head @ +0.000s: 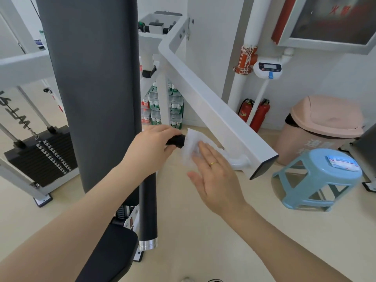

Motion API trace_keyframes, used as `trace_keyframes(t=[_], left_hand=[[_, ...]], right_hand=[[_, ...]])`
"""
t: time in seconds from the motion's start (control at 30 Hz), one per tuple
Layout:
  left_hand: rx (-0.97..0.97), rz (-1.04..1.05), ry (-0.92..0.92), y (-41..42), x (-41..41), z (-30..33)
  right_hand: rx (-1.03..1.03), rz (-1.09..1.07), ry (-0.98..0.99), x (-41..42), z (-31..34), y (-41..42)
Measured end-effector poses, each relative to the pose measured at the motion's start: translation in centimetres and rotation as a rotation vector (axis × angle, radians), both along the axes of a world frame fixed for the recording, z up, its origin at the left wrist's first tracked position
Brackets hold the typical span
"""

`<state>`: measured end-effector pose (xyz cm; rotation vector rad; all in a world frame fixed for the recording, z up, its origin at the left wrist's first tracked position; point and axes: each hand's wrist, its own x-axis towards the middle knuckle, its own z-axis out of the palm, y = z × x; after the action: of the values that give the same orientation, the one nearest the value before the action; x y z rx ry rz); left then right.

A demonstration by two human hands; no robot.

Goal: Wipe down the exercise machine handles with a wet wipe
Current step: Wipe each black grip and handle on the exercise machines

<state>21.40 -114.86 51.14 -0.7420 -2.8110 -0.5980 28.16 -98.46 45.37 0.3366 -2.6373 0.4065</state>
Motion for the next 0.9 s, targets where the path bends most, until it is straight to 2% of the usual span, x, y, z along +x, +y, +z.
trace_keyframes(t=[0.07, 0.1, 0.17, 0.33, 0.47, 0.57, 0.67, 0.73, 0.83, 0.9], left_hand=[[0.011, -0.017, -0.003, -0.2, -0.3, 0.2], [0.013, -0.015, -0.016, -0.2, -0.3, 0.3], [0.042, 0.027, -0.051, -0.3, -0.4, 0.5], [0.199, 0.195, -0.142, -1.2, -0.3, 0.5], [0.181, 0.141, -0.182, -1.4, -0.4, 1.0], [0.256, 0.195, -0.285, -1.7, -0.7, 1.7], [0.583, 0.328, -0.373, -2.6, -0.7, 1.3], [0.761, 0.38, -0.403, -3.5, -0.7, 0.8], [0.758, 0.366, -0.407, -5.0, -0.4, -0.1], [0.739, 0.333, -0.433, -5.7, -0.2, -0.5]], right_hand=[[-0.275, -0.055, -0.064, -1.0, 1.3, 0.6], [-0.345, -0.086, -0.075, -1.8, 1.7, 0.8], [-0.297, -0.102, -0.035, -3.1, 2.0, -0.2], [-0.207, 0.022, 0.041, -3.6, 1.6, -1.0], [0.077, -0.161, -0.035, -3.5, 1.9, 0.2], [0.077, -0.092, 0.076, -4.7, 3.2, -3.0], [0.055, 0.167, 0.108, -6.2, 2.9, -5.5], [0.007, 0.201, 0.05, -6.1, 3.3, -5.3], [-0.064, 0.127, 0.045, -5.9, 3.3, -4.8], [0.036, 0.165, 0.063, -6.2, 3.3, -5.7]])
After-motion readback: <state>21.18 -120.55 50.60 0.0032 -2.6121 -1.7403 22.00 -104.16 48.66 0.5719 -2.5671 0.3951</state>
